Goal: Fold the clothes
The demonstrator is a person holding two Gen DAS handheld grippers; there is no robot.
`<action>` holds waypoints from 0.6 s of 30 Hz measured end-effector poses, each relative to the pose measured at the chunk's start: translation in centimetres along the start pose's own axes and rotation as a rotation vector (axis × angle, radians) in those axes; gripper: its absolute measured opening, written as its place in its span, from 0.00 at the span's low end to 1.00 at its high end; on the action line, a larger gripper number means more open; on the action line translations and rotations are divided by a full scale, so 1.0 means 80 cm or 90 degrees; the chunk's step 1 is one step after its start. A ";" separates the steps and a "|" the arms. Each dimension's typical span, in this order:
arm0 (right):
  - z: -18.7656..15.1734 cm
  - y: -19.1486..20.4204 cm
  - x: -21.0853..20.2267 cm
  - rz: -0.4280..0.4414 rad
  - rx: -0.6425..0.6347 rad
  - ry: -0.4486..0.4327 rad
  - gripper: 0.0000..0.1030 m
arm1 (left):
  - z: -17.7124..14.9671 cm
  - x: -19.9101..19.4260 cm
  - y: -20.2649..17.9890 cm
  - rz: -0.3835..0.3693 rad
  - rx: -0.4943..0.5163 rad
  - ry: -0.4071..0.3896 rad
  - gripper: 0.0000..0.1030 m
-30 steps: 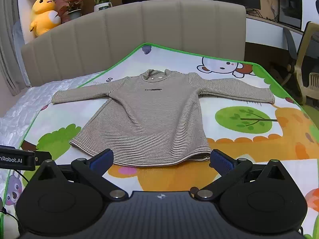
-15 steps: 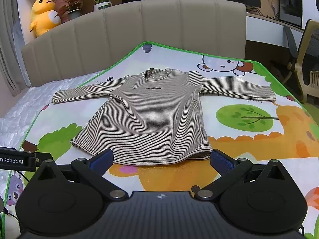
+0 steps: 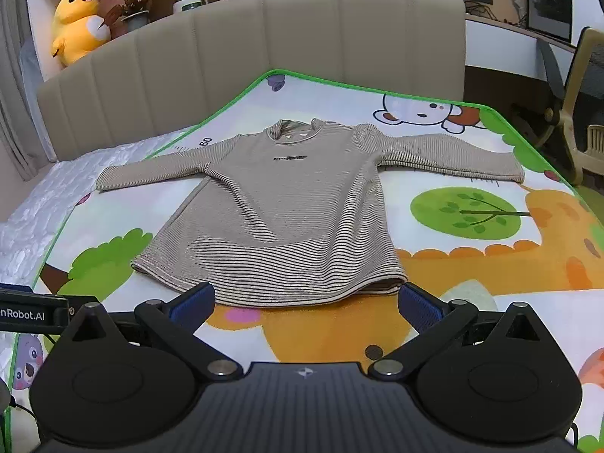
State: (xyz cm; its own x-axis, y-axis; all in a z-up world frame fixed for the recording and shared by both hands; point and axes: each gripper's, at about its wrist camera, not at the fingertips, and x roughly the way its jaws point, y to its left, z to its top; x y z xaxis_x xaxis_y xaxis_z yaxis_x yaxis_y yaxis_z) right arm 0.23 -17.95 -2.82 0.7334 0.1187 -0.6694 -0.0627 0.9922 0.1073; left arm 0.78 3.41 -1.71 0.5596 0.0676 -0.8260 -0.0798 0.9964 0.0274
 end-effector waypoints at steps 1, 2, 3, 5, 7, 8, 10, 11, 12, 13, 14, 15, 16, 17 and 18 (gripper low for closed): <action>0.000 0.001 0.000 0.001 -0.002 0.000 1.00 | 0.000 0.000 0.000 0.000 0.002 0.001 1.00; 0.000 0.001 -0.001 0.000 -0.004 0.000 1.00 | 0.000 -0.001 0.000 -0.002 0.004 0.000 1.00; -0.001 0.001 -0.002 -0.001 -0.004 -0.001 1.00 | -0.001 -0.002 0.000 -0.003 0.006 -0.002 1.00; -0.001 0.000 -0.003 -0.003 -0.002 -0.003 1.00 | 0.000 -0.004 0.002 -0.009 0.013 -0.008 1.00; 0.000 -0.001 -0.004 -0.008 -0.001 -0.005 1.00 | 0.000 -0.005 0.003 -0.012 0.016 -0.010 1.00; -0.001 -0.001 -0.004 -0.009 -0.001 -0.005 1.00 | 0.000 -0.005 0.003 -0.012 0.016 -0.009 1.00; -0.001 0.001 -0.003 -0.010 -0.003 -0.003 1.00 | 0.000 -0.004 0.003 -0.013 0.018 -0.008 1.00; -0.001 0.002 -0.002 -0.011 -0.005 -0.002 1.00 | 0.000 -0.004 0.004 -0.015 0.019 -0.007 1.00; -0.001 0.004 -0.001 -0.010 -0.007 -0.001 1.00 | 0.000 -0.003 0.005 -0.016 0.020 -0.007 1.00; -0.001 0.005 -0.001 -0.009 -0.009 0.000 1.00 | -0.001 -0.003 0.006 -0.017 0.019 -0.006 1.00; -0.001 0.007 0.000 -0.008 -0.011 0.001 1.00 | -0.001 -0.003 0.007 -0.018 0.018 -0.005 1.00; -0.001 0.009 0.000 -0.007 -0.013 0.002 1.00 | -0.001 -0.002 0.009 -0.017 0.016 -0.004 1.00; -0.001 0.010 0.001 -0.006 -0.015 0.003 1.00 | -0.001 -0.001 0.010 -0.017 0.015 -0.004 1.00; -0.001 0.012 0.002 -0.005 -0.017 0.005 1.00 | -0.001 0.000 0.011 -0.017 0.014 -0.002 1.00; -0.001 0.013 0.003 -0.005 -0.018 0.006 1.00 | -0.001 0.001 0.013 -0.017 0.014 -0.001 1.00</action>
State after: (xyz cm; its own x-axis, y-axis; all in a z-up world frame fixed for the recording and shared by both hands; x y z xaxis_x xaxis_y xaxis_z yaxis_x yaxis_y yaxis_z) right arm 0.28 -16.92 -2.89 0.7273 0.1111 -0.6773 -0.0765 0.9938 0.0809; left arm 0.66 4.41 -1.75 0.5620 0.0407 -0.8261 -0.0471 0.9987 0.0171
